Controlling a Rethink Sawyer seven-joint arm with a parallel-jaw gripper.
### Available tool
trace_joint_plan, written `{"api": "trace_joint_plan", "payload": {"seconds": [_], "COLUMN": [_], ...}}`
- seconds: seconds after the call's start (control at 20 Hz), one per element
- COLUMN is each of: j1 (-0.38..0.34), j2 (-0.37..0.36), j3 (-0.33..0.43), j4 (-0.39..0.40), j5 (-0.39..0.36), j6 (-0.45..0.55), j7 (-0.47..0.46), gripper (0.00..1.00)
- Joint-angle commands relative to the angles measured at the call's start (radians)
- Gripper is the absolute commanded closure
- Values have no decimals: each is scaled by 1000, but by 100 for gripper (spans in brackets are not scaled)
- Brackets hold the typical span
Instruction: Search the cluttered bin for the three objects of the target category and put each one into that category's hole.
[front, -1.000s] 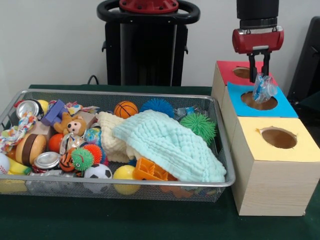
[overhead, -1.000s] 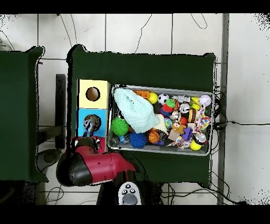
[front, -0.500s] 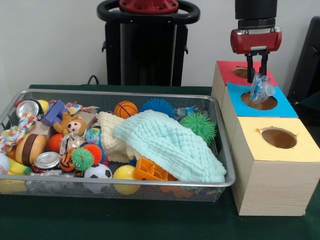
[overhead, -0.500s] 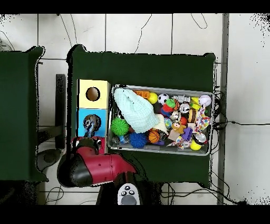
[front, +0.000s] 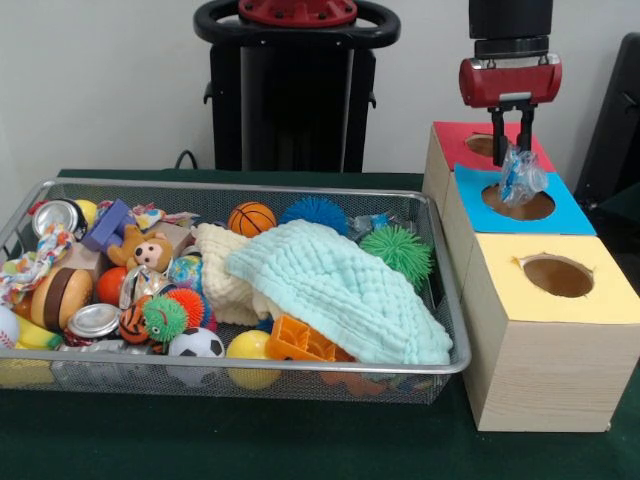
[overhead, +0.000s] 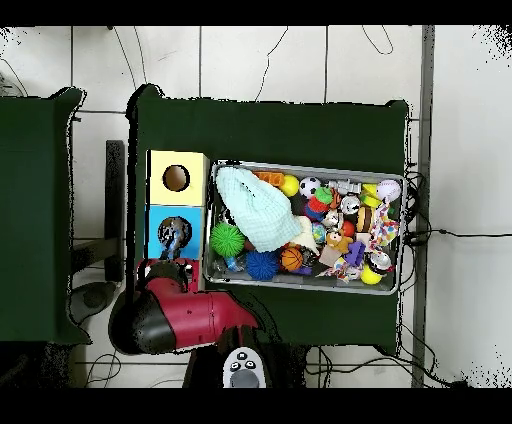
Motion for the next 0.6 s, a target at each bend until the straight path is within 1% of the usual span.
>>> {"api": "trace_joint_plan", "payload": {"seconds": [0.05,0.1,0.15,0.4,0.6], "j1": [-15,-11,-8,6,2], "j2": [31,30,28,24,21], "j3": [3,0,-3,-19,-19], "j4": [62,61,60,57,62], "j5": [-33,-32,-31,-28,-26], "j6": [8,11,14,35,57], "j7": [146,145,144,137,128], "gripper": [100,100,0,0,0]}}
